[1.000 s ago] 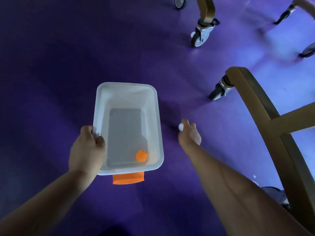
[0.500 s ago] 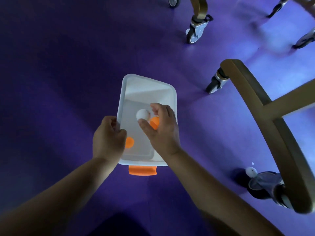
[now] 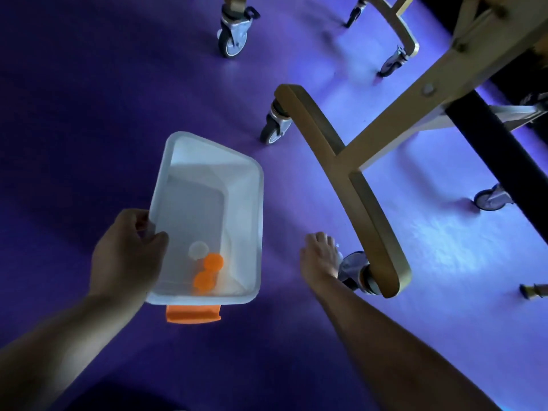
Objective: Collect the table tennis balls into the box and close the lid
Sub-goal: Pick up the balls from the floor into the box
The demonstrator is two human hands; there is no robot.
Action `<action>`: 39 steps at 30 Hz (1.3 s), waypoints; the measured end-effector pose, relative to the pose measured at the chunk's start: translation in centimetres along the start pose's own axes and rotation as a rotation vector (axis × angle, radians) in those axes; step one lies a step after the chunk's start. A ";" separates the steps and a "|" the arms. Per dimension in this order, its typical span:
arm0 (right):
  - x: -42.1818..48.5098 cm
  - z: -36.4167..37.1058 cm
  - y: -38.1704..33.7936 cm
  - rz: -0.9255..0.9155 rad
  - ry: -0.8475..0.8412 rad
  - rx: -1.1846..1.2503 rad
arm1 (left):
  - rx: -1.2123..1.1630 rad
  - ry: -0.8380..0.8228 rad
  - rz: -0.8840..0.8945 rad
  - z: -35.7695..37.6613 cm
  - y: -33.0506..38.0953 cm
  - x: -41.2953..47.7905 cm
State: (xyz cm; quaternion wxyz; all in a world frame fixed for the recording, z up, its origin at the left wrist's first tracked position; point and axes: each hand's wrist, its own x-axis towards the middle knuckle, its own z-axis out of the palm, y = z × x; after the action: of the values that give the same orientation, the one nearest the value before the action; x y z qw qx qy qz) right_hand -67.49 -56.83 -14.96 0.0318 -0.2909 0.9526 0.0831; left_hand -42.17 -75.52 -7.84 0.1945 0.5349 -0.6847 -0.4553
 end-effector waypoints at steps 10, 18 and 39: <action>3.3 3.4 4.0 0.113 -0.266 -0.427 | 0.015 -0.029 0.017 0.3 -0.4 0.5; 1.9 -0.4 -2.2 -0.037 0.074 0.183 | 0.000 0.057 -0.006 -1.1 -0.6 1.1; -11.5 -17.2 -37.1 -0.758 -0.473 0.978 | 0.098 0.711 -0.367 -26.4 -6.7 -3.9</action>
State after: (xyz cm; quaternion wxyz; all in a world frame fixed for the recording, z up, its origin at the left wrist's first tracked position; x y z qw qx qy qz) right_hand -37.42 -83.93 -1.94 0.3954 -0.5318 0.6797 -0.3145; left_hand -17.19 -83.03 0.93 0.3091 0.7812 -0.4884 -0.2359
